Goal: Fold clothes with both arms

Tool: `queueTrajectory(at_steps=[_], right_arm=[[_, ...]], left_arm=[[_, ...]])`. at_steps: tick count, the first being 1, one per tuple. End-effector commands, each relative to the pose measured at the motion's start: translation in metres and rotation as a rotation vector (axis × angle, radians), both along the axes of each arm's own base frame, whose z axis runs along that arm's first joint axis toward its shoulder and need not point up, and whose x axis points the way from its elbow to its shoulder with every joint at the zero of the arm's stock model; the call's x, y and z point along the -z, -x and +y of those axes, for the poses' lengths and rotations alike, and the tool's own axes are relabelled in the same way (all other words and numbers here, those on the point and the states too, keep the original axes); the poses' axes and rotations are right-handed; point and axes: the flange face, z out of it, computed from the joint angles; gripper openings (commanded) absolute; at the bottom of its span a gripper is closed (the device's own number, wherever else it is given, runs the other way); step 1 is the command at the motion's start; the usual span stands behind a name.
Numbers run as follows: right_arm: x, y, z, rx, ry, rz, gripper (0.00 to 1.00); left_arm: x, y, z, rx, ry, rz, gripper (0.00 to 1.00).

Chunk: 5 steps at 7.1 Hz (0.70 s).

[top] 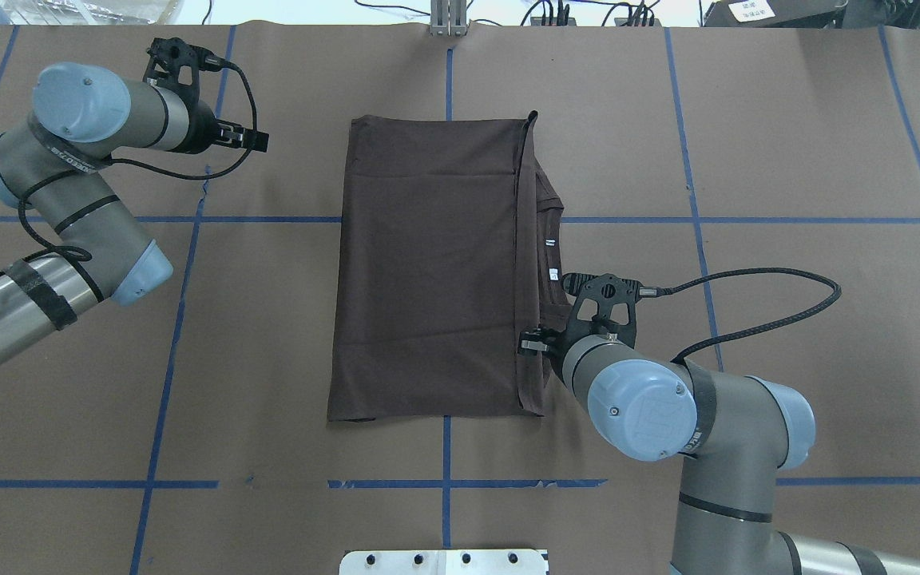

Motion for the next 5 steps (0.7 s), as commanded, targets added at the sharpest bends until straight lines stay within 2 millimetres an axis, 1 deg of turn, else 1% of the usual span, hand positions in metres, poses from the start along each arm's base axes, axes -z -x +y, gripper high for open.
queueTrajectory(at_steps=[1, 2, 3, 4, 5], right_arm=[[0.024, 0.014, 0.052, 0.094, -0.064, 0.06, 0.99], [0.027, 0.028, 0.071, 0.137, -0.148, 0.101, 0.69], [0.023, 0.036, 0.077, 0.176, -0.201, 0.146, 0.64], [0.01, 0.05, 0.083, 0.184, -0.236, 0.197, 0.57], [0.003, 0.056, 0.085, 0.211, -0.274, 0.239, 0.41]], left_arm=[[0.001, -0.002, 0.001, -0.002, 0.0, 0.001, 1.0], [0.001, -0.002, 0.001, -0.003, -0.001, 0.0, 1.0], [0.001, -0.002, 0.001, -0.003, -0.001, 0.0, 1.0], [0.001, -0.001, 0.001, -0.002, -0.001, 0.002, 1.0], [0.001, -0.001, 0.001, -0.002, -0.001, 0.002, 1.0]])
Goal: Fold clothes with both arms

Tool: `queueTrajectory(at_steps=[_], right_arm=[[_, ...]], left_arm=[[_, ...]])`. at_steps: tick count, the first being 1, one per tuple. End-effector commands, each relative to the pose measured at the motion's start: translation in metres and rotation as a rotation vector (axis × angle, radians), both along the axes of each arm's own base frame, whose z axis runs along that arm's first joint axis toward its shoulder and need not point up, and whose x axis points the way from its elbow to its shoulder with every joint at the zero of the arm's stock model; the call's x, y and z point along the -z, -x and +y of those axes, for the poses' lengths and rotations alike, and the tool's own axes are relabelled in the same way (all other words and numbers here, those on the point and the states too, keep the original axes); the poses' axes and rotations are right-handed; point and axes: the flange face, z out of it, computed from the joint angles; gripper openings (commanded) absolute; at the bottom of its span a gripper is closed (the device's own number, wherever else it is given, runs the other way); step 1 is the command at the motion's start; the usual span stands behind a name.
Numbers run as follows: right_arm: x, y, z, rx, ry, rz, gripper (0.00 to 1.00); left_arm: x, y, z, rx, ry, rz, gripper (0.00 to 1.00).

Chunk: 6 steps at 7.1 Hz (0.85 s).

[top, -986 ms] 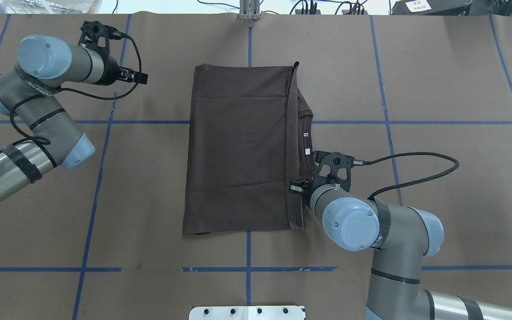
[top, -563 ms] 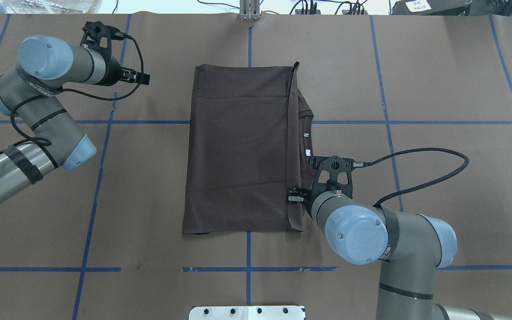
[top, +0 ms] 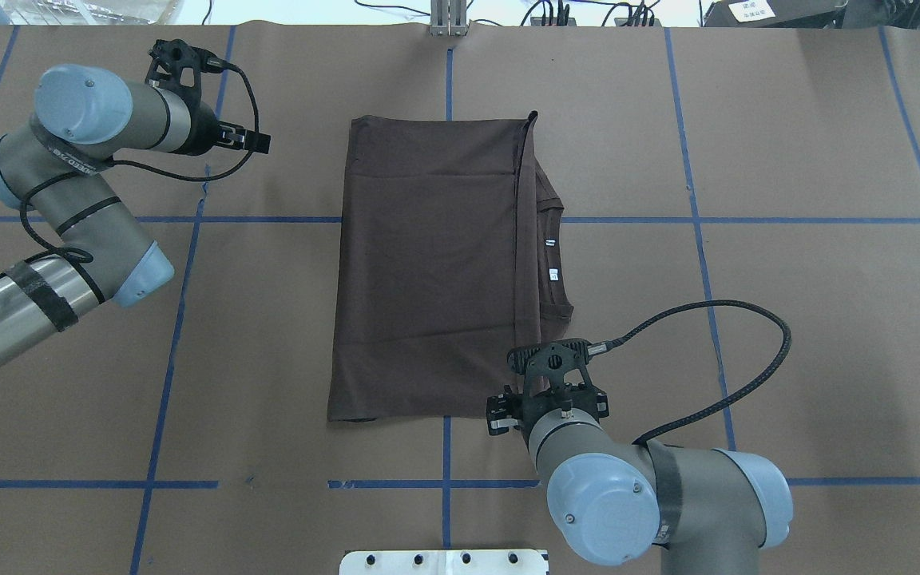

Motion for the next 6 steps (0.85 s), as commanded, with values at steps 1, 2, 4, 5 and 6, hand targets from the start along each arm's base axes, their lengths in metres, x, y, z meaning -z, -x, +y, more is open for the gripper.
queueTrajectory(at_steps=[1, 2, 4, 5, 6], right_arm=[[-0.0064, 0.0112, 0.0069, 0.036, -0.057, 0.05, 0.37], [-0.0048, 0.011, 0.0069, 0.036, -0.058, 0.047, 0.36], [-0.0032, 0.0108, 0.0086, 0.037, -0.058, 0.041, 0.1], [-0.0041, 0.0107, 0.0087, 0.038, -0.057, 0.043, 0.12], [-0.0025, 0.0108, 0.0097, 0.047, -0.052, 0.037, 0.24]], left_arm=[[-0.0005, -0.0001, -0.0001, -0.001, 0.0, -0.001, 1.0], [-0.0005, -0.0001, -0.0001, -0.001, 0.0, -0.001, 1.0], [-0.0005, -0.0001, -0.0001, -0.001, 0.0, -0.001, 1.0], [-0.0017, -0.0008, 0.0008, -0.002, 0.001, -0.002, 1.0], [-0.0005, -0.0011, 0.0005, -0.002, 0.0, -0.001, 1.0]])
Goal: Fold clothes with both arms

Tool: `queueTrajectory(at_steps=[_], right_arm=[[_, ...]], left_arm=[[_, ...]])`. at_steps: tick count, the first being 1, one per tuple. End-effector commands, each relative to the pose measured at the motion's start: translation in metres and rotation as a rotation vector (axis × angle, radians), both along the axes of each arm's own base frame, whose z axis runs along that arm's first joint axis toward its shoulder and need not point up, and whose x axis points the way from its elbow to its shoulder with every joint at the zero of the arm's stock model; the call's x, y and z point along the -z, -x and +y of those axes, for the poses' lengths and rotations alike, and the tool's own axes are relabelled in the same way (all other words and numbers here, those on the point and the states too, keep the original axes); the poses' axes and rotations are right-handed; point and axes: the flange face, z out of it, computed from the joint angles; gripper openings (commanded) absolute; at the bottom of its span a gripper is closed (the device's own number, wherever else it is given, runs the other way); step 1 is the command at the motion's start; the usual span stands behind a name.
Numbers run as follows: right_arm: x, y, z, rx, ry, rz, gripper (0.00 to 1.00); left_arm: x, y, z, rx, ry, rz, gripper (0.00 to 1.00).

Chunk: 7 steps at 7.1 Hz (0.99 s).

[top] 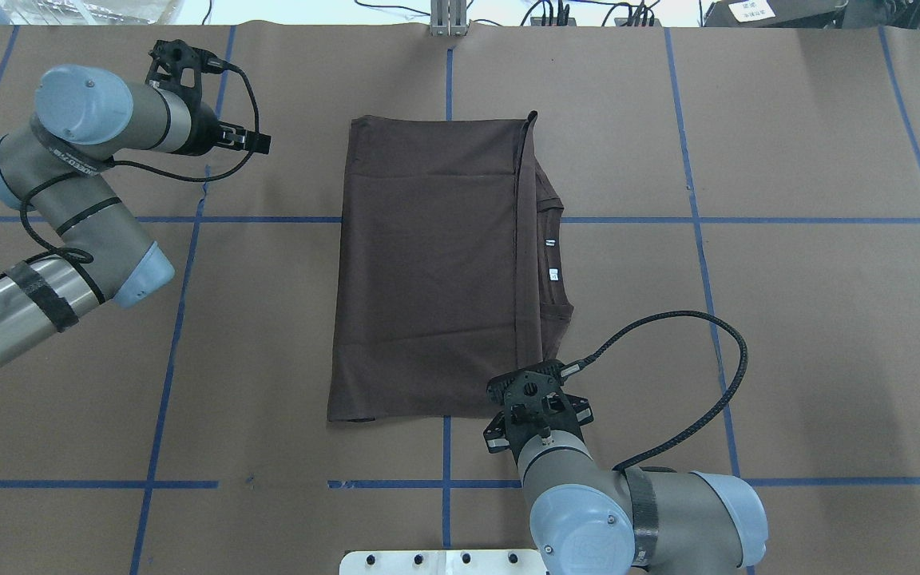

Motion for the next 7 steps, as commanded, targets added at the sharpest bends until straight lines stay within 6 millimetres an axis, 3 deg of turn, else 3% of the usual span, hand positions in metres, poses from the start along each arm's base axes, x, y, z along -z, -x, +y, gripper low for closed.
queueTrajectory(at_steps=[1, 2, 4, 7], right_arm=[[0.005, -0.001, 0.001, 0.009, 0.005, -0.014, 0.25], [0.004, 0.0, 0.002, 0.01, 0.006, -0.013, 0.25], [0.002, 0.0, 0.002, 0.007, 0.007, -0.009, 0.04], [0.004, -0.006, -0.011, -0.019, 0.0, -0.012, 0.0]], left_arm=[[-0.001, 0.0, 0.0, -0.001, 0.001, -0.001, 1.0], [-0.001, 0.0, 0.0, -0.001, 0.001, -0.001, 1.0], [-0.001, 0.001, 0.0, 0.001, 0.001, -0.001, 1.0], [0.0, 0.0, 0.001, -0.001, 0.0, 0.0, 1.0]])
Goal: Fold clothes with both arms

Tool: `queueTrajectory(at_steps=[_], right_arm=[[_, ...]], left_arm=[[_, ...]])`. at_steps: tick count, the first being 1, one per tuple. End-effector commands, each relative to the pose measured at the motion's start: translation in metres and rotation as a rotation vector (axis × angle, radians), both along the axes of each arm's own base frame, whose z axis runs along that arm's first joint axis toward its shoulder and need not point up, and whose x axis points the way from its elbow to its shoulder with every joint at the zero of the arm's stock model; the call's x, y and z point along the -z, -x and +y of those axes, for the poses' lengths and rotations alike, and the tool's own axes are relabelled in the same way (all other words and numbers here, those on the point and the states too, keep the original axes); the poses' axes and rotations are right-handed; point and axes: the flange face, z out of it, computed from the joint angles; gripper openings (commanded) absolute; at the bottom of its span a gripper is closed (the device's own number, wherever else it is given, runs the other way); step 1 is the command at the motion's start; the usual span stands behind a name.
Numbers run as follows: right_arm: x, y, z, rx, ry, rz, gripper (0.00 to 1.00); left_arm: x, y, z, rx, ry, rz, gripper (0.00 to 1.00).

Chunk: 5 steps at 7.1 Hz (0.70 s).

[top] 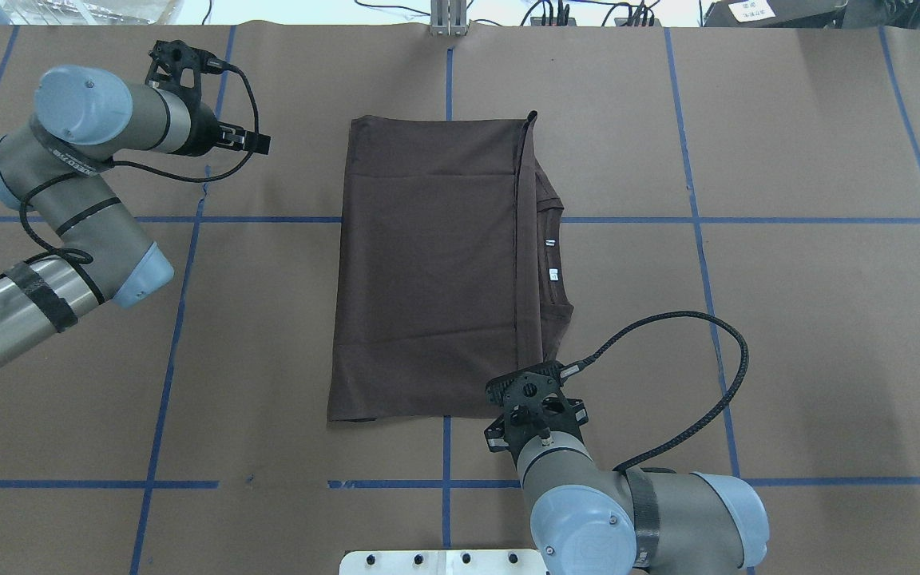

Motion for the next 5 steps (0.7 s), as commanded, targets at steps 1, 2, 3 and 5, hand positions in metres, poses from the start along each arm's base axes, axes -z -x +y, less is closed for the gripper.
queueTrajectory(at_steps=[1, 2, 3, 5], right_arm=[[0.005, -0.014, -0.012, -0.027, 0.002, -0.015, 0.0], [-0.017, -0.021, -0.011, -0.037, 0.016, 0.013, 0.0], [-0.031, -0.033, -0.008, -0.086, 0.067, -0.011, 0.0], [-0.041, -0.029, 0.012, -0.093, 0.104, -0.022, 0.0]], left_arm=[[0.001, 0.0, 0.0, 0.0, -0.001, 0.001, 1.0], [0.001, 0.0, 0.0, 0.001, 0.0, 0.002, 1.0], [0.0, 0.0, 0.0, 0.0, 0.0, 0.0, 1.0], [0.0, 0.0, 0.0, 0.0, 0.0, 0.0, 1.0]])
